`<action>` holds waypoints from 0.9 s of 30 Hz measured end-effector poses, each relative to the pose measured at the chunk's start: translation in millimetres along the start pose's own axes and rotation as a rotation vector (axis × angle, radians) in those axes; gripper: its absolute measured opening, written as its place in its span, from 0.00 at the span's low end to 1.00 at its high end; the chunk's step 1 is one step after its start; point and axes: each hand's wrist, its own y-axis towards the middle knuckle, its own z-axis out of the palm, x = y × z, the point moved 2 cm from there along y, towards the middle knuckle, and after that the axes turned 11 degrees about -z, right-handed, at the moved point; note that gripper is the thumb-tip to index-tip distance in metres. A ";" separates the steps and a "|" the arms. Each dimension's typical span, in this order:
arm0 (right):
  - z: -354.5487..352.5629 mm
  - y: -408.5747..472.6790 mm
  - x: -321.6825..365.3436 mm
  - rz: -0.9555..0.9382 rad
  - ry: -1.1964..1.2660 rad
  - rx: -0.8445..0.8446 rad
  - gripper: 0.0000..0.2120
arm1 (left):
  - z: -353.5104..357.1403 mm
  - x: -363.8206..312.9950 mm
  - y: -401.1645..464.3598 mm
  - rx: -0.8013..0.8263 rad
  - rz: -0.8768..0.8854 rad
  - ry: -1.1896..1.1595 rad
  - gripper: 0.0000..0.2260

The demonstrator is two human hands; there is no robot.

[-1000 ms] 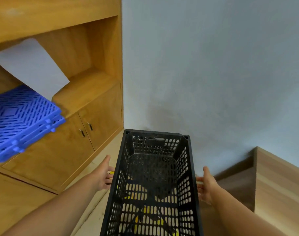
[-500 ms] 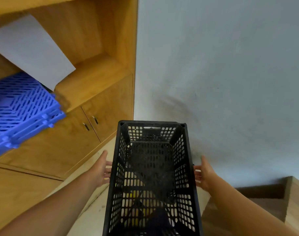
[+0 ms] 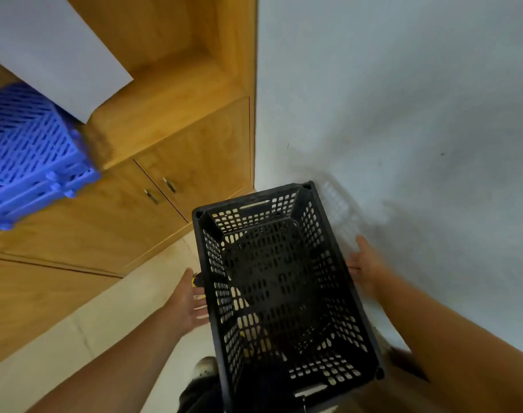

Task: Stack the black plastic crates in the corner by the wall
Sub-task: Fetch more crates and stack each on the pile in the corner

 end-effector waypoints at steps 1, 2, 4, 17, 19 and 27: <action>-1.6 7.0 3.5 -0.019 -0.020 -0.005 0.30 | 5.0 3.1 3.4 -0.005 -0.014 0.001 0.29; -2.9 13.7 6.9 -0.038 -0.038 -0.003 0.27 | 9.9 6.3 6.0 -0.012 -0.028 0.001 0.28; -4.4 26.9 12.7 -0.059 -0.077 0.007 0.22 | 18.7 12.2 12.2 -0.014 -0.047 0.007 0.29; -1.0 102.4 18.3 -0.034 -0.104 0.003 0.25 | 42.5 25.1 42.9 0.060 -0.136 -0.019 0.37; -1.4 109.5 15.3 -0.038 -0.089 0.002 0.24 | 45.5 24.1 47.4 0.063 -0.142 -0.019 0.37; -4.9 129.2 8.2 -0.068 -0.050 -0.044 0.15 | 53.3 17.0 54.3 0.085 -0.153 0.098 0.35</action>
